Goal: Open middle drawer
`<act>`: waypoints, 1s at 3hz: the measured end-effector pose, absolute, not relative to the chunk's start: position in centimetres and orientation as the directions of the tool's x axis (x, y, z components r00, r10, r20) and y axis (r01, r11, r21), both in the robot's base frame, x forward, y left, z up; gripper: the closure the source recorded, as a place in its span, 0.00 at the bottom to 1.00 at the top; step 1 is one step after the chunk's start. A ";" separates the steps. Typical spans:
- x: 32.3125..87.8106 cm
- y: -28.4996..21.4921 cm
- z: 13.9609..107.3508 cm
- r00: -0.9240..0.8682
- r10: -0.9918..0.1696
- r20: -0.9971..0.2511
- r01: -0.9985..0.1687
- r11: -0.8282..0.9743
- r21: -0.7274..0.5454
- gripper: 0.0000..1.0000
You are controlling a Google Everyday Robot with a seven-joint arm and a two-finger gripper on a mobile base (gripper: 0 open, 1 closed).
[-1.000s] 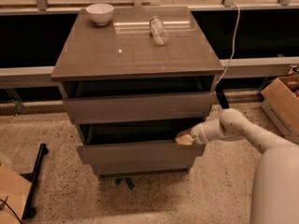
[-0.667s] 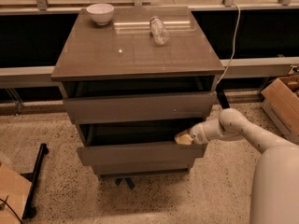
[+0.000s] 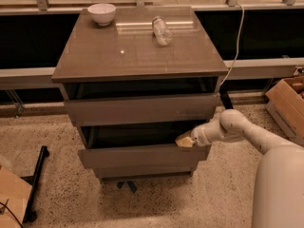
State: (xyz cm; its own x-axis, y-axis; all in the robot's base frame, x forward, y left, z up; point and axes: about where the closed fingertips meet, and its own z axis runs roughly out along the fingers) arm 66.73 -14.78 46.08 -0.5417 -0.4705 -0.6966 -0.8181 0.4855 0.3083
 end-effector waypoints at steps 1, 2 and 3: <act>65.4 -14.5 46.0 -0.540 -0.500 -0.677 -0.826 0.469 0.314 0.27; 64.0 -14.6 47.1 -0.530 -0.508 -0.679 -0.830 0.474 0.294 0.04; 62.8 -14.9 47.2 -0.539 -0.512 -0.669 -0.825 0.482 0.295 0.00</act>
Offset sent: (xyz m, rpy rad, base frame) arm -0.0472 -0.0049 0.0259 -0.0549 -0.0232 0.0132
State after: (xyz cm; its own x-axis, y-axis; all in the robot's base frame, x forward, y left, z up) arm 62.76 -14.92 47.24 -0.5389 -0.5118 -0.6690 -0.8247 0.4822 0.2954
